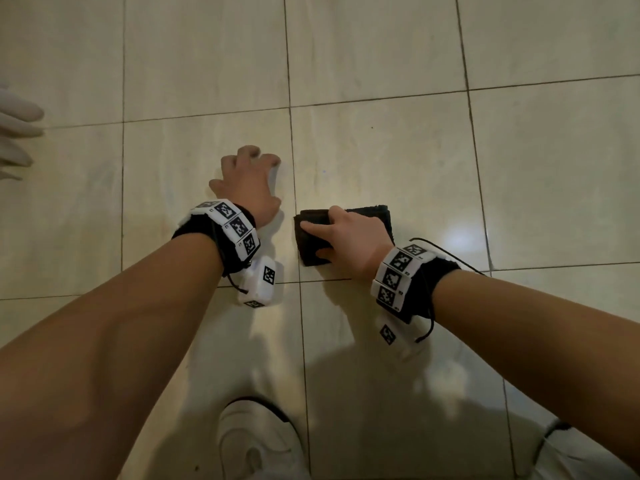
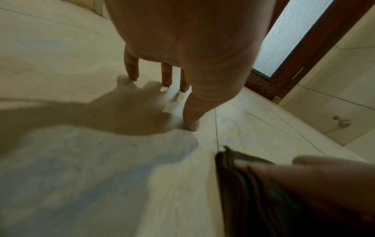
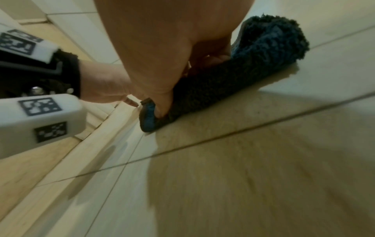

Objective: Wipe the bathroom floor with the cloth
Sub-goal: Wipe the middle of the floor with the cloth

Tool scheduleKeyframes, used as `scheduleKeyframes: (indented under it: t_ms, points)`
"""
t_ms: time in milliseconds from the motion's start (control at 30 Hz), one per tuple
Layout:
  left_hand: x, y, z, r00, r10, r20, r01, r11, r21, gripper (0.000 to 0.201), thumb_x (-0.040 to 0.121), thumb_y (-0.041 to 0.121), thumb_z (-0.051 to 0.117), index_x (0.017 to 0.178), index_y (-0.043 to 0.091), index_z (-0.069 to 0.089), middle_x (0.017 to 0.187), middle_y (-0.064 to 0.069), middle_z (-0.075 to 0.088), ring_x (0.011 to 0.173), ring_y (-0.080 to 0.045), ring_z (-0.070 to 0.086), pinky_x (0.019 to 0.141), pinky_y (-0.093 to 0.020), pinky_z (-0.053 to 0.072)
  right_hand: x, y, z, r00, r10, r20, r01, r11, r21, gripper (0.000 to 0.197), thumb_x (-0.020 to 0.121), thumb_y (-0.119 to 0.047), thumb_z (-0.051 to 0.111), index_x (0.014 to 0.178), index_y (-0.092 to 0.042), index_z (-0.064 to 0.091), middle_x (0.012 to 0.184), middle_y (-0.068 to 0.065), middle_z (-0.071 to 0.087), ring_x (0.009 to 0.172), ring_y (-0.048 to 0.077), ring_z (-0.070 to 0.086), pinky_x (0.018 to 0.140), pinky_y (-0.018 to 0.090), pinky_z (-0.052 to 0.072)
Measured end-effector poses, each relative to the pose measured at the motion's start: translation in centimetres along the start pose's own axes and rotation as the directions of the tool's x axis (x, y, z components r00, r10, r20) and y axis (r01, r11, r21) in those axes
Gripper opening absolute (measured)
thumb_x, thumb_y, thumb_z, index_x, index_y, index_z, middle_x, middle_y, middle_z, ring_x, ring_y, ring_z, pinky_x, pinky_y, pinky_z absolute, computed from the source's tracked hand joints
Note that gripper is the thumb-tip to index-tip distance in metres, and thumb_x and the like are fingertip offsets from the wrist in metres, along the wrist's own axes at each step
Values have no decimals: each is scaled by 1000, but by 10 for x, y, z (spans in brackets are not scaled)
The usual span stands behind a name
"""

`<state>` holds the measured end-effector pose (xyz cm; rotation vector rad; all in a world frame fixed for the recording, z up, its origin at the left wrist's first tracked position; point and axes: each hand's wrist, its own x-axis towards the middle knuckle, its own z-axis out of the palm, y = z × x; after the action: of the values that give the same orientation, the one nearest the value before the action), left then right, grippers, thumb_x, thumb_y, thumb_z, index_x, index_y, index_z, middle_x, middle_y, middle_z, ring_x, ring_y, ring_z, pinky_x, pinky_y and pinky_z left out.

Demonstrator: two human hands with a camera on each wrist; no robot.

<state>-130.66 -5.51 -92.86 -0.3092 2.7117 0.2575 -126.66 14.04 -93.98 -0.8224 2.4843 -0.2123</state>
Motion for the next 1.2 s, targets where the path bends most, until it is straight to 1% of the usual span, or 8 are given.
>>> scheduleKeyframes:
  t_ms: [100, 233, 367, 567, 700, 1000, 1100, 1200]
  points:
    - [0, -1, 0, 1000, 4, 3, -4, 1000, 0, 67, 79, 24, 73, 138, 38, 43, 152, 3, 25, 137, -28, 24, 98, -49, 33, 17, 10, -17, 998, 26, -54, -24, 999, 40, 52, 99, -44, 49, 148, -43, 34, 113, 5, 49, 98, 26, 57, 67, 33, 40]
    - [0, 0, 0, 1000, -11, 1, 11, 1000, -2, 67, 79, 21, 72, 137, 38, 43, 152, 3, 25, 137, -28, 23, 96, -48, 33, 60, 24, -51, 985, 156, -75, -144, 978, 148, 48, 98, -44, 51, 144, -44, 40, 121, 3, 49, 107, 24, 57, 86, 39, 49]
    - [2, 3, -2, 1000, -16, -7, 16, 1000, -2, 67, 77, 20, 73, 135, 38, 43, 150, 3, 26, 135, -28, 24, 94, -48, 34, 74, 25, -61, 978, 204, -53, -190, 963, 192, 48, 97, -41, 54, 144, -45, 41, 125, 2, 48, 110, 25, 57, 91, 42, 50]
    - [1, 7, -1, 1000, -30, -10, 30, 1000, 2, 68, 75, 16, 72, 133, 38, 44, 147, 2, 28, 132, -29, 27, 93, -49, 34, 41, 13, -31, 993, 106, -53, -101, 990, 93, 50, 100, -43, 46, 148, -45, 33, 124, 5, 45, 105, 24, 55, 80, 38, 49]
    - [0, 5, -1, 1000, -30, 9, 30, 1000, -1, 69, 77, 18, 72, 136, 38, 43, 149, 2, 26, 134, -29, 25, 94, -48, 34, 14, 7, -15, 999, 22, -41, -20, 999, 33, 52, 99, -41, 48, 149, -44, 32, 121, 7, 46, 102, 26, 55, 67, 32, 41]
    - [4, 6, -8, 999, -26, 42, 25, 999, 26, 66, 77, 24, 73, 135, 37, 45, 146, 1, 29, 133, -30, 28, 99, -55, 32, -12, 2, -3, 998, -21, 58, 17, 997, 77, 50, 99, -48, 46, 147, -44, 36, 115, 4, 47, 100, 24, 57, 65, 31, 38]
    - [9, 6, -11, 999, -27, 34, 25, 999, 38, 61, 77, 32, 74, 132, 36, 47, 143, 0, 32, 131, -31, 29, 99, -55, 33, -15, 0, 0, 999, 5, 42, -10, 991, 132, 46, 99, -50, 46, 145, -44, 41, 113, 1, 49, 99, 23, 58, 66, 30, 38]
    - [11, 7, -10, 999, -34, 8, 34, 999, 17, 67, 76, 30, 76, 135, 35, 45, 147, 0, 29, 134, -30, 27, 98, -55, 34, -15, -1, 6, 1000, 9, 0, -9, 993, 114, 48, 98, -47, 51, 145, -44, 40, 112, 2, 50, 103, 24, 53, 67, 30, 36]
